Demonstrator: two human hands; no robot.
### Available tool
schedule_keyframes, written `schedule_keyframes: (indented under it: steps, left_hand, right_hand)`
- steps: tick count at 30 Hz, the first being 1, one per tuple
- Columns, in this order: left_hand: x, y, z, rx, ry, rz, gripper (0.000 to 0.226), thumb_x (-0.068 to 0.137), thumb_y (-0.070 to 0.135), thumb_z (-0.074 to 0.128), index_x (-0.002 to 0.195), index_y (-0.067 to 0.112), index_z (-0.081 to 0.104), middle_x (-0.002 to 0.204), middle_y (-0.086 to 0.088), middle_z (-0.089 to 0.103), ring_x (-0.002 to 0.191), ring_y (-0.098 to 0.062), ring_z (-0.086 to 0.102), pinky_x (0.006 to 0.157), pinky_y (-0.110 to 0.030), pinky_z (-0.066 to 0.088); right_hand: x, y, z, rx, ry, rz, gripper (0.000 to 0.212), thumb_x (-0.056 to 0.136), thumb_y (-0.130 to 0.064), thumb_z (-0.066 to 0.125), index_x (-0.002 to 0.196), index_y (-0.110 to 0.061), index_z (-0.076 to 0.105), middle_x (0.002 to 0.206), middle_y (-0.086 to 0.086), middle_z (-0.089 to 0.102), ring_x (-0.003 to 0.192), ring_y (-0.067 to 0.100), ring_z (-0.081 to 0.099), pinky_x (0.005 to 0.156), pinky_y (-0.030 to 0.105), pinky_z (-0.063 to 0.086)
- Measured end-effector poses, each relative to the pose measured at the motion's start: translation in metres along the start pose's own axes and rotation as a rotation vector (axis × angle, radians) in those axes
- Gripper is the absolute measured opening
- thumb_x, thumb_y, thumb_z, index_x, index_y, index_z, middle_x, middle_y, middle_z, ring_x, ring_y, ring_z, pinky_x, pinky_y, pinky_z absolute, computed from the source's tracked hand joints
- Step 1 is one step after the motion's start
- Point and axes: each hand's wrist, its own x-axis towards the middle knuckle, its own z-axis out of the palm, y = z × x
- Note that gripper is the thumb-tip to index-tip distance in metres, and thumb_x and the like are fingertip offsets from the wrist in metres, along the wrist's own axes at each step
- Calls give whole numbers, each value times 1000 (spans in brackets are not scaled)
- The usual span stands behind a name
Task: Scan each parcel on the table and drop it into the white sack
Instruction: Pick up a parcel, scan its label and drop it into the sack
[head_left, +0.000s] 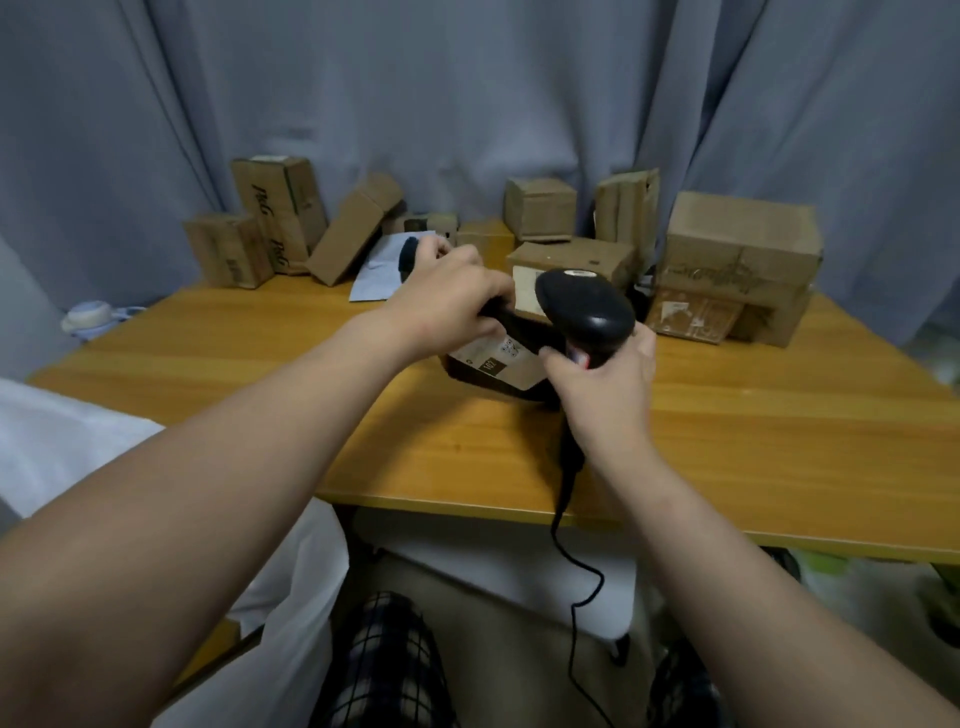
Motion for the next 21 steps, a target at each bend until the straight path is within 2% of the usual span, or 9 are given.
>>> schedule_keyframes:
  steps: [2, 4, 8, 11, 14, 15, 17, 19, 21]
  left_hand:
    - [-5, 4, -5, -10, 44, 69, 11, 89, 32, 63, 99, 27, 63, 89, 9, 49, 104, -16, 43, 100, -39, 17]
    - [-11, 9, -12, -42, 106, 131, 10, 88, 30, 65, 97, 25, 66, 87, 8, 48, 103, -17, 46, 102, -40, 14]
    - [-21, 15, -13, 37, 370, 136, 11, 83, 23, 67, 94, 22, 70, 93, 5, 67, 108, -24, 54, 103, -45, 15]
    - [-30, 21, -17, -5, 556, -198, 48, 83, 31, 68, 128, 25, 56, 136, -4, 52, 131, -27, 38, 107, -50, 19]
    - [-41, 19, -11, -399, 364, -659, 92, 78, 51, 71, 150, 19, 23, 152, -9, 27, 140, -27, 24, 112, -43, 23]
    - [-45, 17, -9, -621, 294, -710, 90, 76, 53, 74, 146, 18, 30, 145, -8, 38, 135, -25, 34, 109, -37, 34]
    - [-57, 19, -3, -1074, 141, -746, 47, 82, 40, 73, 118, 17, 52, 109, 3, 60, 99, -14, 58, 77, -16, 50]
    - [-66, 20, 8, -1288, 92, -793, 14, 91, 22, 66, 102, 16, 61, 86, 5, 61, 68, -8, 52, 52, -10, 43]
    - [-72, 18, 16, -1366, 162, -830, 3, 92, 13, 63, 92, 13, 66, 81, 0, 63, 58, -6, 49, 51, -12, 43]
  right_hand:
    - [11, -6, 0, -167, -39, -17, 41, 75, -20, 75, 105, -30, 50, 130, 5, 47, 131, 25, 38, 114, 46, 29]
    - [20, -7, 1, -175, -110, 49, 46, 69, -22, 74, 108, -27, 51, 114, 1, 57, 119, 25, 52, 108, 54, 36]
    - [17, -8, 1, -88, -144, 135, 48, 69, -9, 78, 112, -16, 58, 105, 2, 64, 100, 21, 62, 87, 42, 55]
    - [5, -9, 0, 128, -104, 215, 35, 73, -3, 75, 105, -12, 64, 97, 12, 69, 93, 24, 67, 83, 41, 57]
    - [-5, -10, -6, 426, -123, 407, 15, 80, 0, 71, 92, -7, 65, 91, 14, 73, 82, 26, 73, 74, 39, 60]
    - [-6, -10, -8, 490, -133, 456, 13, 81, 1, 70, 91, -6, 65, 87, 13, 74, 78, 25, 74, 68, 37, 61]
    - [-8, -10, -10, 559, -148, 521, 12, 80, 2, 71, 89, -5, 65, 80, 11, 75, 72, 24, 74, 62, 34, 60]
    - [-8, -6, -11, 564, -168, 549, 12, 79, 3, 72, 88, -4, 66, 81, 13, 75, 71, 25, 74, 66, 36, 60]
    - [-10, -3, -9, 535, -168, 542, 14, 80, 0, 72, 92, -4, 66, 86, 13, 75, 79, 27, 74, 75, 41, 60]
